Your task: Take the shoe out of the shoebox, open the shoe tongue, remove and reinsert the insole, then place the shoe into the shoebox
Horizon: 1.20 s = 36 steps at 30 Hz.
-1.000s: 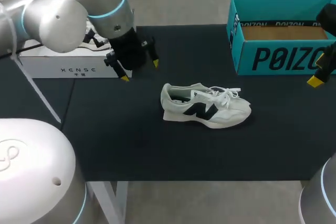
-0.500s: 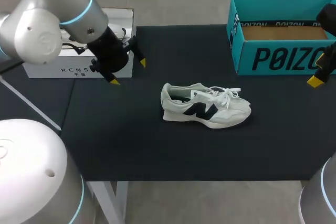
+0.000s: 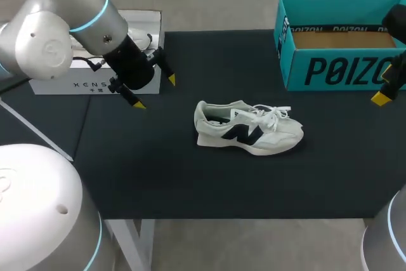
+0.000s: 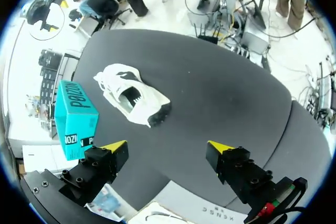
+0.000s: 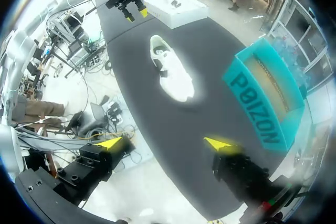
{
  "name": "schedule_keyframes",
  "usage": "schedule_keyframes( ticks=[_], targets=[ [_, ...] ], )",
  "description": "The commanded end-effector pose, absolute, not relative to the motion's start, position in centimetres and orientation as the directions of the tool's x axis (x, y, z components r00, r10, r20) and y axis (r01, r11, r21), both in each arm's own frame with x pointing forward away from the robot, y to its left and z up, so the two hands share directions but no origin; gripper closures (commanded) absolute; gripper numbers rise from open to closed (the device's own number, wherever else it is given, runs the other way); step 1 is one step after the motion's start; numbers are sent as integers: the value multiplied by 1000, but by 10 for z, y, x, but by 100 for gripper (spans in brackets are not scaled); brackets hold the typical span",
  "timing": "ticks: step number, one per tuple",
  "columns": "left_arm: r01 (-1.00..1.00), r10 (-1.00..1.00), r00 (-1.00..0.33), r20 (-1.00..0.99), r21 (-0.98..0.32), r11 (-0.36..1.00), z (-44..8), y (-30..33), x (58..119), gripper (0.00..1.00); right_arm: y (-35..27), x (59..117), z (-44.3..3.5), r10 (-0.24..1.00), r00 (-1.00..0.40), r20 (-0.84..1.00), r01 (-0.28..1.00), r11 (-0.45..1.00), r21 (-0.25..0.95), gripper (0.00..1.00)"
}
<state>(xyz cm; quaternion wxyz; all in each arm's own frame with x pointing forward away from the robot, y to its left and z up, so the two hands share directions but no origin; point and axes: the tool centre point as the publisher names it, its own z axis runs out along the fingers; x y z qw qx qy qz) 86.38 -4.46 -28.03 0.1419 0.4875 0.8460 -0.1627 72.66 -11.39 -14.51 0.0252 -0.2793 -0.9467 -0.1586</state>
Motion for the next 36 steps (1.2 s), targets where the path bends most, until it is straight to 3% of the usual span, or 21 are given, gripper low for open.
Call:
schedule_keyframes(
  ticks=[1, 9, 15, 36],
  targets=[
    [817, 628, -577, -523, -367, 444, -305, -29, 862, 0, -114, 729, -145, 520, -843, 139, 537, 795, 283, 0],
    [674, 432, -734, -524, -636, 375, -333, -24, 848, 0, -114, 729, -145, 520, -843, 139, 537, 795, 283, 0],
    [565, 387, -810, -440, -761, 318, -344, -35, 842, 0, -114, 729, -145, 520, -843, 139, 537, 795, 283, 0],
    [315, 347, -917, -199, -893, 321, -369, -66, 848, 0, -114, 729, -145, 520, -843, 139, 537, 795, 283, 0]
  ],
)
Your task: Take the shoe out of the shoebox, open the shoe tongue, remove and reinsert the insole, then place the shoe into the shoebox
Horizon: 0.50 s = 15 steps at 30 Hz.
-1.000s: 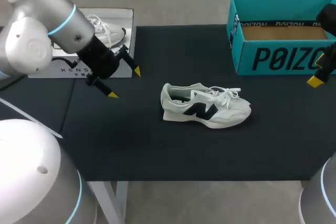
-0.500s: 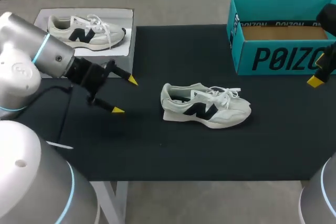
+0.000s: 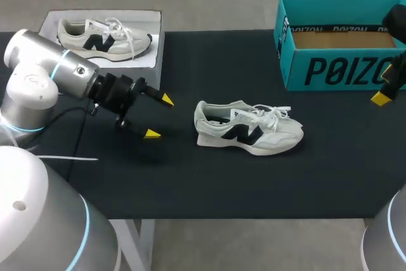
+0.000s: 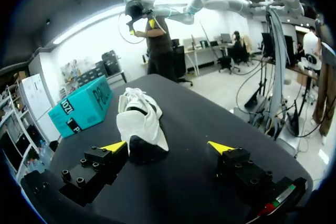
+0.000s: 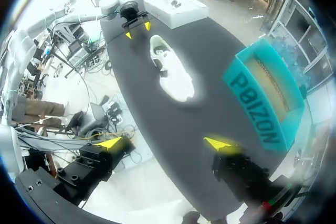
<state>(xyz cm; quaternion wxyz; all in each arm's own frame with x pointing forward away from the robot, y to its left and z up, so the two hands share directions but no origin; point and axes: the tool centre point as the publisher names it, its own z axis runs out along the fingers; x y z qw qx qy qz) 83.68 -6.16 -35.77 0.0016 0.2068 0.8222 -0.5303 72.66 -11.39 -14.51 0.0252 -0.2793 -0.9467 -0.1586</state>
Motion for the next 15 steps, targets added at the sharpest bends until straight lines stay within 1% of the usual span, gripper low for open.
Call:
schedule_keyframes(
  ticks=[1, 11, 15],
  targets=[
    [312, 345, -918, -196, -894, 321, -372, -67, 849, 0, -114, 729, -145, 520, -843, 139, 537, 795, 283, 0],
    [202, 276, -953, -125, -940, 274, -398, -74, 857, 0, -114, 729, -145, 520, -843, 139, 537, 795, 283, 0],
    [189, 265, -958, -112, -939, 287, -401, -81, 856, 0, -114, 729, -145, 520, -843, 139, 537, 795, 283, 0]
  ],
)
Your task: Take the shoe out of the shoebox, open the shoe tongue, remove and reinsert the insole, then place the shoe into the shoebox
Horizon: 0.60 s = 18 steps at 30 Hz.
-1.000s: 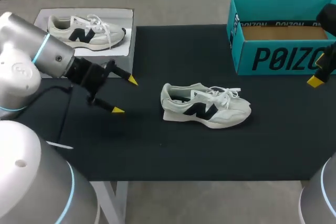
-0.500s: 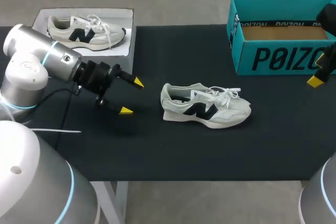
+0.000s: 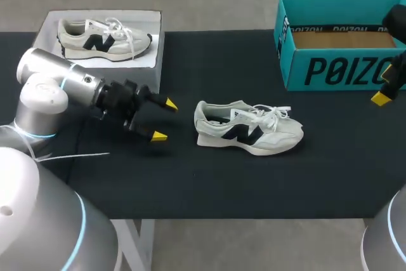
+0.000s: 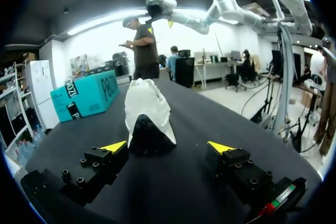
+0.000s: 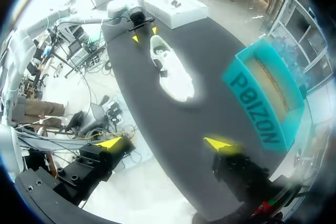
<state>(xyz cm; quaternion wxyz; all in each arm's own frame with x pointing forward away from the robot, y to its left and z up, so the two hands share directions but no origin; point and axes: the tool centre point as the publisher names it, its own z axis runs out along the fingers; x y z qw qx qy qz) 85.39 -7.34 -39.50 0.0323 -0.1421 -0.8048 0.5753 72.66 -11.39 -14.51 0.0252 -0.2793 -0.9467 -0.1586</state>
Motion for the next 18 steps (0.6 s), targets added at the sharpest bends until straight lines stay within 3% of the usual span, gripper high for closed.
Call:
schedule_keyframes(
  ticks=[1, 18],
  targets=[
    [189, 263, -958, -112, -939, 288, -401, -82, 855, 0, -114, 729, -145, 520, -843, 139, 537, 795, 283, 0],
    [145, 189, -978, -83, -930, 339, -413, -114, 856, 0, -114, 729, -145, 520, -843, 139, 537, 795, 283, 0]
  ],
)
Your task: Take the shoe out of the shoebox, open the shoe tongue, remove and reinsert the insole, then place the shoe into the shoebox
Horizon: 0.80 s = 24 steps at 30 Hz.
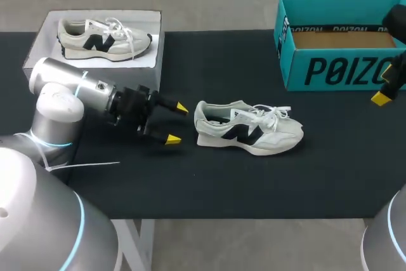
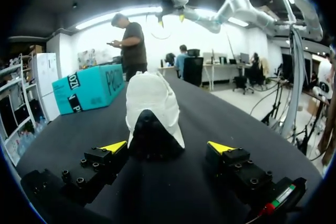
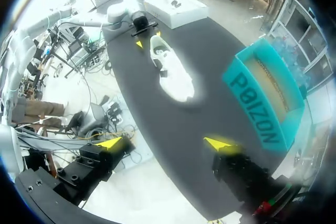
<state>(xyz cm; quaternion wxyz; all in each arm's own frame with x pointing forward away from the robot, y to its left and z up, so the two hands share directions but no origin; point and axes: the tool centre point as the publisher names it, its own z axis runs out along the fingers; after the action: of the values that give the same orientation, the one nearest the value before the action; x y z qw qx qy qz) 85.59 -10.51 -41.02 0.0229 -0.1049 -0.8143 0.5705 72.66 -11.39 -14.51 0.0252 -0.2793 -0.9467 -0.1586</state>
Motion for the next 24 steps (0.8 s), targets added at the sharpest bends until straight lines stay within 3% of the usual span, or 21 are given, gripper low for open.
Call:
schedule_keyframes(
  ticks=[1, 24],
  targets=[
    [145, 186, -979, -85, -929, 341, -413, -116, 856, 0, -114, 729, -145, 520, -843, 139, 537, 795, 283, 0],
    [159, 214, -972, -93, -935, 317, -422, -143, 846, 0, -114, 729, -145, 520, -843, 139, 537, 795, 283, 0]
  ],
)
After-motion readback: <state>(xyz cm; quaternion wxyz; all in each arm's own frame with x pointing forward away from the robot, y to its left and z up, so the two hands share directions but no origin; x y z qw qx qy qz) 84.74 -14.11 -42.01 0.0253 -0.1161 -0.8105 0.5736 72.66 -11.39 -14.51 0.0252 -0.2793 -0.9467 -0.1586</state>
